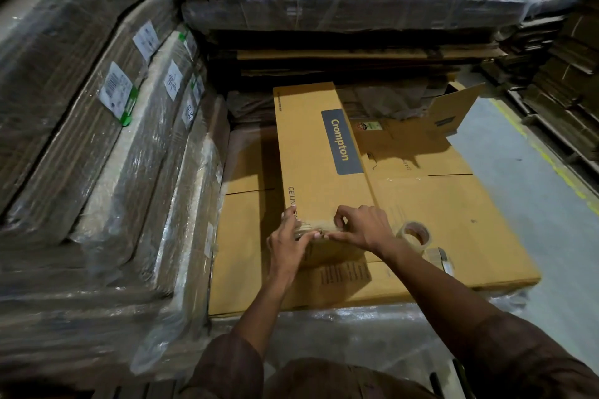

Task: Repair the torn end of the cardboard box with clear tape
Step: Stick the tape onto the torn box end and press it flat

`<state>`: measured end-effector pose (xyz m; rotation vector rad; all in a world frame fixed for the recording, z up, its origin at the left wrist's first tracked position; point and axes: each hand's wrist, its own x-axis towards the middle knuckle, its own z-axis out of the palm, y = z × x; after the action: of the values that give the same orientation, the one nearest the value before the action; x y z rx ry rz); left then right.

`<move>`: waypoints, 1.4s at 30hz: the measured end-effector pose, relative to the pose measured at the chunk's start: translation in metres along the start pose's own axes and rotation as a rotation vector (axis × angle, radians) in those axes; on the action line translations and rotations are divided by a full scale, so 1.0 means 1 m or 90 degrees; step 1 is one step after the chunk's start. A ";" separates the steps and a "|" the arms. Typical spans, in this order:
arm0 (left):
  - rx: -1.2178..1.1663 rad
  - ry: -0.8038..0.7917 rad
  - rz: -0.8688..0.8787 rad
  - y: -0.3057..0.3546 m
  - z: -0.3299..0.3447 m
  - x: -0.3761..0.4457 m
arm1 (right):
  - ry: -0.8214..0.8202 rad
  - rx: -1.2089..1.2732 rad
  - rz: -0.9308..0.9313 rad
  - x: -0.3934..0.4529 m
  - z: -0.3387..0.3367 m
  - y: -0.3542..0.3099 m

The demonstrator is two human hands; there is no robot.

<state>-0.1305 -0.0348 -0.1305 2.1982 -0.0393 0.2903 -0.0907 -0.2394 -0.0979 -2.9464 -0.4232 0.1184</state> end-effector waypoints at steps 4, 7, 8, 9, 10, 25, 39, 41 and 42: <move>-0.007 -0.058 -0.002 -0.012 -0.008 0.004 | -0.013 0.043 -0.033 -0.004 -0.003 0.006; -0.046 -0.098 -0.013 -0.019 -0.013 0.007 | -0.010 0.105 -0.052 -0.010 -0.005 0.010; -0.056 -0.097 -0.011 -0.020 -0.014 0.007 | -0.001 0.131 -0.048 -0.011 -0.005 0.011; -0.064 -0.094 -0.010 -0.020 -0.014 0.006 | 0.005 0.153 -0.039 -0.012 -0.005 0.011; -0.071 -0.092 -0.010 -0.020 -0.014 0.006 | 0.007 0.170 -0.028 -0.011 -0.005 0.011; -0.154 -0.004 -0.042 -0.018 -0.006 0.002 | 0.057 0.293 0.067 -0.009 0.002 0.010; -0.216 0.026 -0.134 -0.010 -0.005 0.002 | 0.030 0.279 0.092 -0.007 0.004 0.009; -0.295 0.015 -0.195 -0.009 -0.007 0.006 | 0.023 0.292 0.106 -0.005 0.002 0.009; -0.295 0.013 -0.197 -0.009 -0.007 0.006 | 0.021 0.301 0.116 -0.004 0.001 0.009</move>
<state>-0.1250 -0.0233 -0.1323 1.7092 0.2230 0.1140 -0.0924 -0.2489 -0.1003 -2.5085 -0.1004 0.1661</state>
